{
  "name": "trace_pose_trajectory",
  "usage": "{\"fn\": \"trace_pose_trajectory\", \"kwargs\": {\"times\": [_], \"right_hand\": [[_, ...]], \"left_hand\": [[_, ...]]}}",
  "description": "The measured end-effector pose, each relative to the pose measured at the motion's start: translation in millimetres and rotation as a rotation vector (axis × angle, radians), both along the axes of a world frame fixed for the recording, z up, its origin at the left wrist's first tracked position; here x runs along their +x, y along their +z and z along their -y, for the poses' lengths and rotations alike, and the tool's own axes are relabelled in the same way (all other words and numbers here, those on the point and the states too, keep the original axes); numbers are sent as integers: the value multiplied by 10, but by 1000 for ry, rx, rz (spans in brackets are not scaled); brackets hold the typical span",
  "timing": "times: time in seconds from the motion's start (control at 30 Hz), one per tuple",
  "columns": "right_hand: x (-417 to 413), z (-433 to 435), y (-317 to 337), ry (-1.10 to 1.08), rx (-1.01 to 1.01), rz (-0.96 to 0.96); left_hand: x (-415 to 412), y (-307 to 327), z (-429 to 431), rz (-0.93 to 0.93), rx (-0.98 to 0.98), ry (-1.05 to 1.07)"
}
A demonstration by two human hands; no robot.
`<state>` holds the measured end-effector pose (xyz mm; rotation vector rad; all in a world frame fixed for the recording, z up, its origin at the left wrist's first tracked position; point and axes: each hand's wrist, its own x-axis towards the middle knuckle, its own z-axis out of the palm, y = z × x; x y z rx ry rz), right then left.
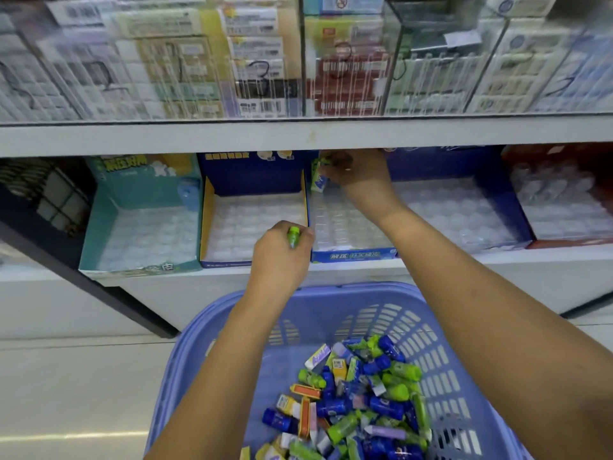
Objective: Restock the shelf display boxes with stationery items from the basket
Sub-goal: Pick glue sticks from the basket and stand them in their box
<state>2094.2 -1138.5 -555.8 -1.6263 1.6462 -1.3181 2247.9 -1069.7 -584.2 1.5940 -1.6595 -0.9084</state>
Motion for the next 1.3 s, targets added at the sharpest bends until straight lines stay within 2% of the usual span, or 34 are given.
{"fn": "trace_pose_trajectory", "kwargs": {"times": [0.3, 0.5, 0.57, 0.67, 0.73, 0.77, 0.83, 0.93, 1.0, 1.07, 1.17, 1.3], "right_hand": [[-63, 76, -59, 33, 14, -101], [-57, 133, -91, 82, 94, -223], [-46, 123, -141, 50, 87, -212], [-32, 90, -134, 44, 110, -234], [-16, 30, -76, 21, 110, -272], [-11, -23, -37, -23, 105, -253], [-20, -231, 65, -59, 179, -37], [-74, -667, 169, 142, 388, 211], [-139, -923, 197, 207, 435, 332], [-249, -1080, 224, 155, 390, 460], [-445, -1192, 243, 83, 325, 461], [-780, -1138, 181, -111, 152, 353]], "left_hand": [[61, -57, 45, -159, 101, -41], [58, 16, 37, -166, 144, -63], [43, 77, 46, -306, 255, -7], [65, 192, 12, -787, 493, 30], [121, 212, -50, -1011, 516, -43], [140, 214, -75, -1046, 499, -83], [137, 184, -110, -923, 381, -128], [8, 159, -158, -508, 59, -161], [-152, 168, -228, -423, -77, -199], [-338, 173, -294, -329, -196, -246], [-615, 185, -331, -181, -368, -273], [-926, 216, -288, -27, -399, -311]]}}
